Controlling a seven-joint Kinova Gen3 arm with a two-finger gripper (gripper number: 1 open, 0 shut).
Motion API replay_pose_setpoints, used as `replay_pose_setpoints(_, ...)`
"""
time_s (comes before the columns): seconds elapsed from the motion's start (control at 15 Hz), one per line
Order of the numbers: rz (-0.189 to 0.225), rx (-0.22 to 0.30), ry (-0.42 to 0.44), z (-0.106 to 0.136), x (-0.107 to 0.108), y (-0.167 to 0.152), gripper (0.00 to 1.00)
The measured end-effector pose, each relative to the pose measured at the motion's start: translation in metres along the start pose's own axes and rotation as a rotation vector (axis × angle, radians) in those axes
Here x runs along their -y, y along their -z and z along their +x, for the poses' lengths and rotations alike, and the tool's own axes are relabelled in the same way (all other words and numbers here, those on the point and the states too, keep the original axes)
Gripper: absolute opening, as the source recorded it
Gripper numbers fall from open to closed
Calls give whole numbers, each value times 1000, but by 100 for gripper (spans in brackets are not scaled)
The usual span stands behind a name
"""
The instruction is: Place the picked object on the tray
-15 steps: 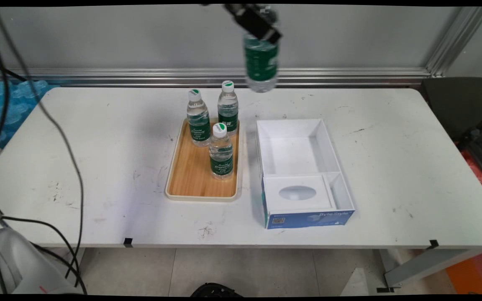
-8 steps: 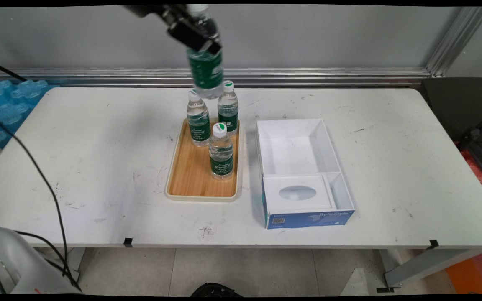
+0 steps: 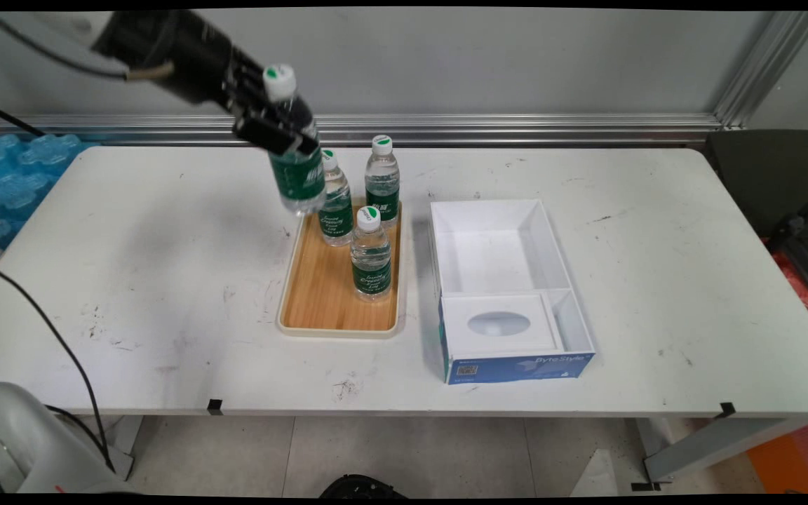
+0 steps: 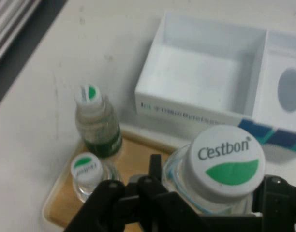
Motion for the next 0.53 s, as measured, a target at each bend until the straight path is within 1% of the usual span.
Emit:
replay_pose_setpoints(0.27, 5, 18, 1, -24, 0, -21, 0)
replay_pose_setpoints(0.53, 3, 31, 9, -48, -2, -50, 0)
